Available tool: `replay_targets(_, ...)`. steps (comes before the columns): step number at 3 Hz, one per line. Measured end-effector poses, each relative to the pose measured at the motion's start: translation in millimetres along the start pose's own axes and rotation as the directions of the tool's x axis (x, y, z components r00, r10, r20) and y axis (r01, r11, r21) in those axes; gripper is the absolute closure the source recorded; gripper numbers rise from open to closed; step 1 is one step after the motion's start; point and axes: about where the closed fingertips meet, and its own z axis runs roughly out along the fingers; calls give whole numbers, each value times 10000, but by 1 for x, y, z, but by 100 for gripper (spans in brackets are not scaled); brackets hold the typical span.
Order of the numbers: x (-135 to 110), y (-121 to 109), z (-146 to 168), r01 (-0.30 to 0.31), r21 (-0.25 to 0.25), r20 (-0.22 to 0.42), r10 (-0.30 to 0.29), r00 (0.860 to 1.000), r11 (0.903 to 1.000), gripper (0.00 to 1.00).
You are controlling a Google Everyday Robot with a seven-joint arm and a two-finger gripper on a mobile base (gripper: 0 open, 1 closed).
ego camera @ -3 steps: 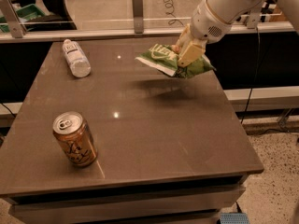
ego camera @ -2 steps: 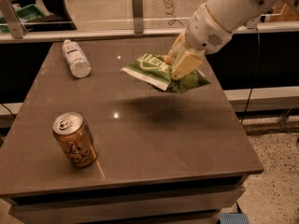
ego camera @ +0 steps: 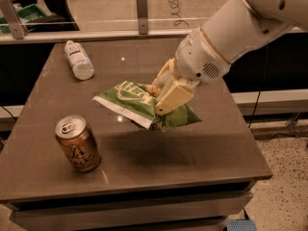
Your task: Move green jalapeno chip bag near orange can
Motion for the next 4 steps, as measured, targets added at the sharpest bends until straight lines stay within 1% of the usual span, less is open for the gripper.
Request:
replay_targets(1,-19,35,26,-68,-370,417,84,9991,9993,100)
replay_targets(3,-15,27,47,-82,-115,382,86,9992,9999,100)
replay_targets(4,-13,26,59,-166,-162,426,173,9989,9997,100)
